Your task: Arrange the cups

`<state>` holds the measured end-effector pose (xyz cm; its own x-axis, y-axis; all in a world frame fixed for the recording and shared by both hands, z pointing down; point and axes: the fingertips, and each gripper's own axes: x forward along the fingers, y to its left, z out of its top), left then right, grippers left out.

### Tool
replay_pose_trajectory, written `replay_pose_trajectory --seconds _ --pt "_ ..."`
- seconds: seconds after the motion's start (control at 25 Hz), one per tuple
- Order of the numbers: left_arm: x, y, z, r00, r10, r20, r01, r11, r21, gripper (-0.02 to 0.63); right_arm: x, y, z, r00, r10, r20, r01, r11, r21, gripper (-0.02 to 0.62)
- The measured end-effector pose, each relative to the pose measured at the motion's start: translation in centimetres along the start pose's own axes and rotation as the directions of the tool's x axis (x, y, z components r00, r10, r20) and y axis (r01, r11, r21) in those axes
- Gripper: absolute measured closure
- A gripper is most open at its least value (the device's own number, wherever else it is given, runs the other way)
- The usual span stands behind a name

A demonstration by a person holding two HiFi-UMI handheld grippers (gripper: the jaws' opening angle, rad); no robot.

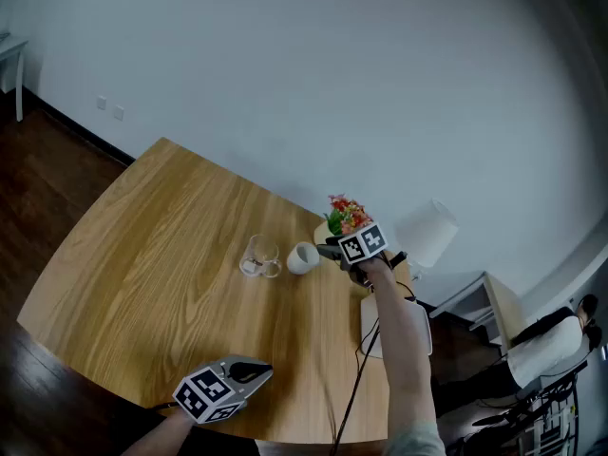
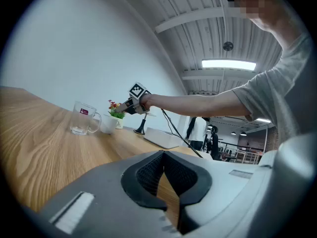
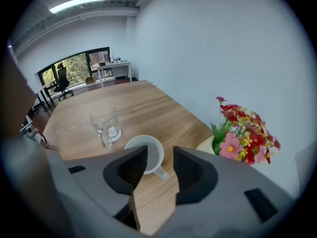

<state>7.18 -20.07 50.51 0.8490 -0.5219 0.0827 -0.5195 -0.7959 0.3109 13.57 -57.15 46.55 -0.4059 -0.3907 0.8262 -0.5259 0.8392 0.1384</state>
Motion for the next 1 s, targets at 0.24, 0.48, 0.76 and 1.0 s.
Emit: replay_pose_trajectory --seconds 0.24,0.48,0.76,1.0 --pt "-0.2 -0.5 -0.4 1.0 -0.009 -0.011 0.009 1.0 -0.008 0.597 3.9 0.1 -1.3 0.996 0.027 -0.089 -0.029 0.999 -0.023 0.437" --pt "-0.3 -0.9 -0.1 1.0 -0.007 -0.013 0.007 1.0 0.001 0.597 5.2 2.6 -4.3 0.951 0.128 -0.283 -0.144 0.989 -0.036 0.453" --pt "-0.4 -0.6 -0.4 1.0 -0.001 -0.017 0.001 1.0 0.012 0.597 4.2 5.0 -5.9 0.913 0.216 -0.345 -0.232 0.973 -0.003 0.456" --pt "-0.5 -0.6 -0.4 1.0 -0.007 -0.009 0.007 1.0 0.0 0.597 5.4 5.7 -6.5 0.911 0.19 -0.365 -0.214 0.977 -0.026 0.457"
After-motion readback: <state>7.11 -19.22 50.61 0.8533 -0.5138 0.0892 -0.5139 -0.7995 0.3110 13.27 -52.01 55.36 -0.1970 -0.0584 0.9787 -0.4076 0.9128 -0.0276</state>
